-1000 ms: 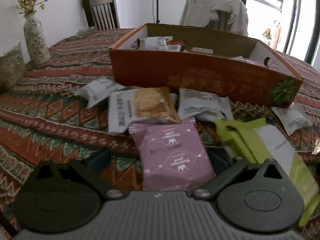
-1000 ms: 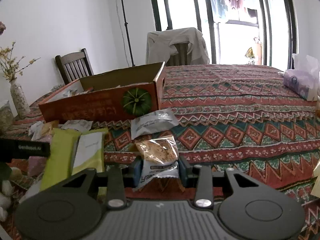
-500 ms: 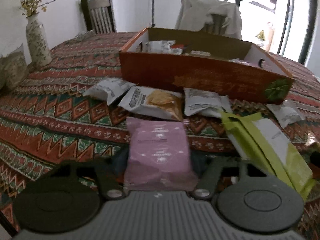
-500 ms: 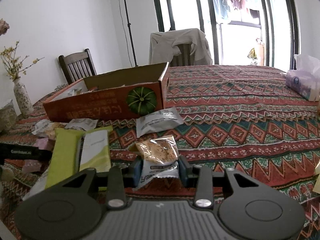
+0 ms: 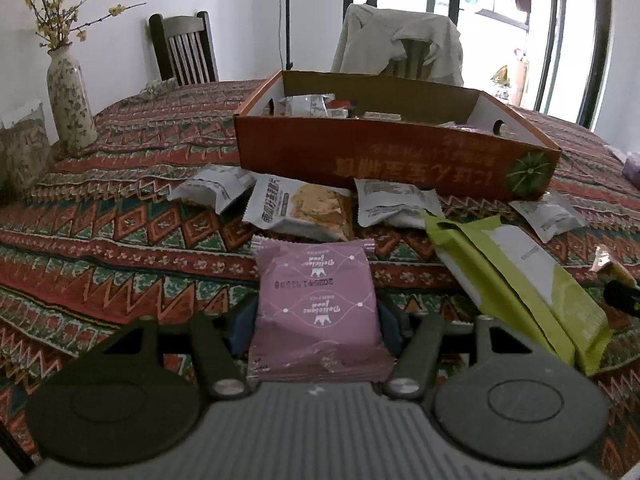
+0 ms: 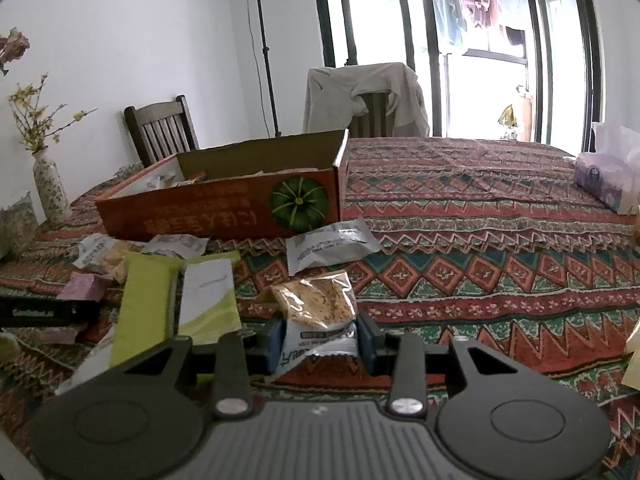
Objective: Organize snacks
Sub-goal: 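Grasp the pink packet with the left tool while the right tool grasps a clear cookie packet, then carry the pink and cookie packets over the box and lower them inside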
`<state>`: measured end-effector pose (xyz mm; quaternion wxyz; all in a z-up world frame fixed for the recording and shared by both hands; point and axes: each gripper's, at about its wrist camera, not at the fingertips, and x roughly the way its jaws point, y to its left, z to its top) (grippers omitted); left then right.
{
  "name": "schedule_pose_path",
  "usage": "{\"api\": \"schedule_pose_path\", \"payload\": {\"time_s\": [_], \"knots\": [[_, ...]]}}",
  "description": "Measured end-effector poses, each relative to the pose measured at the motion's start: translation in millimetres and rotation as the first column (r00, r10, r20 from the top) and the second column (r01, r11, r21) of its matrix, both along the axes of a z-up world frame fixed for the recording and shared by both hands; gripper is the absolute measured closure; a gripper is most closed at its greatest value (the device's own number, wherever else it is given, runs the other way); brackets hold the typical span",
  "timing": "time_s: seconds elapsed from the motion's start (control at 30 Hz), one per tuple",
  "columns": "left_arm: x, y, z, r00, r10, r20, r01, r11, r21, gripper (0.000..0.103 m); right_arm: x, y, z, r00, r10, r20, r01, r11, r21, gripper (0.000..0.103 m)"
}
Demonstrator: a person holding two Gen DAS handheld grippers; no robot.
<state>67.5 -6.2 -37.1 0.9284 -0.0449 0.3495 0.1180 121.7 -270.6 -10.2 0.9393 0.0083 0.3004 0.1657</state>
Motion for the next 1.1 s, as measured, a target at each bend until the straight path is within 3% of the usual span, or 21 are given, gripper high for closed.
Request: {"api": "schedule_pose_path", "payload": {"time_s": [0.3,0.53,1.1], "knots": [[-23.9,-0.5,19.1,0.993,-0.042,0.107,0.044,0.999,-0.012,0.04,-13.3,5.4,11.3,0.999,0.011,0.039,-0.011,1.0,-0.004,0.066],[-26.1,-2.7,40.9,0.981,-0.073,0.18,0.069,0.997,0.026,0.04,-13.5,16.6,21.0,0.997,0.033,0.075,-0.033,0.999,-0.011,0.066],[46.8,-2.6,92.7,0.937,-0.134,0.322,0.127,0.991,0.043,0.04,58.7,60.2,67.0,0.964,0.099,0.245,-0.085,0.994,-0.065,0.066]]}}
